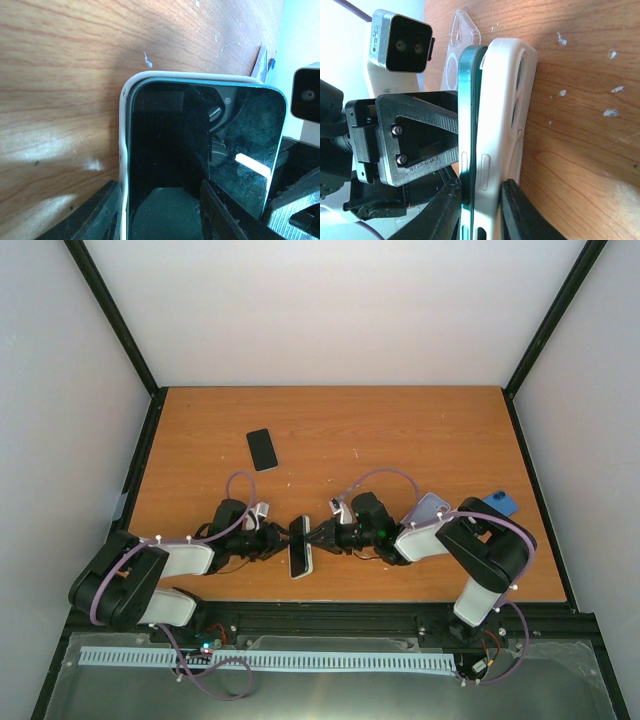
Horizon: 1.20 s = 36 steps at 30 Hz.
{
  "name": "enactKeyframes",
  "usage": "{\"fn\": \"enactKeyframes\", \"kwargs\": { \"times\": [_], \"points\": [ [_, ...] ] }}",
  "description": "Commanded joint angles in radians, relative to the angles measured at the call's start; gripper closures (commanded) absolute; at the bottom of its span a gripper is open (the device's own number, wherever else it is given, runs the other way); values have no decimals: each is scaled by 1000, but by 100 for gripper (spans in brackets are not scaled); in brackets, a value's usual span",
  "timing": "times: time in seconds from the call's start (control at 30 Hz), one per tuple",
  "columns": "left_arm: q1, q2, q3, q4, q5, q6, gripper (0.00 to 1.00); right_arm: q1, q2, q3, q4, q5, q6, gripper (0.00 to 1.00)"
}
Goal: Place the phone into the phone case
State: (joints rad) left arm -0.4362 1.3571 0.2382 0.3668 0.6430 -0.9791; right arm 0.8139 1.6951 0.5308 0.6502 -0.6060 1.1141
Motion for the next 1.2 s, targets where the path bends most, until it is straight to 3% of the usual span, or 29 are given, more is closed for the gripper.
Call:
{"fn": "enactKeyframes", "kwargs": {
  "times": [0.0, 0.1, 0.17, 0.43, 0.63, 0.7, 0.83, 0.9, 1.17],
  "points": [
    [-18, -13, 12, 0, 27, -7, 56, 7, 19, 44, 10, 6, -38, 78],
    [-18, -6, 13, 0, 26, -6, 56, 7, 27, 51, 4, 0, -43, 65],
    [-18, -1, 15, 0, 26, -4, 56, 6, 33, 56, -2, -2, -45, 64],
    [-17, 4, 23, -10, 28, 3, 56, 7, 41, 66, -35, 12, -54, 86],
    [-18, 6, 23, -25, 14, 14, 55, 7, 21, 76, -124, 57, -87, 95],
    [-18, 11, 21, -25, 12, 13, 55, 7, 20, 80, -137, 57, -92, 92],
    [-17, 19, 22, -22, 14, 15, 55, 9, 22, 100, -183, 64, -113, 73],
    [-18, 22, 25, -23, 15, 13, 55, 11, 27, 112, -211, 71, -127, 72],
    [-18, -20, 42, -65, 14, 20, 55, 11, -6, 119, -283, 122, -170, 95]
  ]
}}
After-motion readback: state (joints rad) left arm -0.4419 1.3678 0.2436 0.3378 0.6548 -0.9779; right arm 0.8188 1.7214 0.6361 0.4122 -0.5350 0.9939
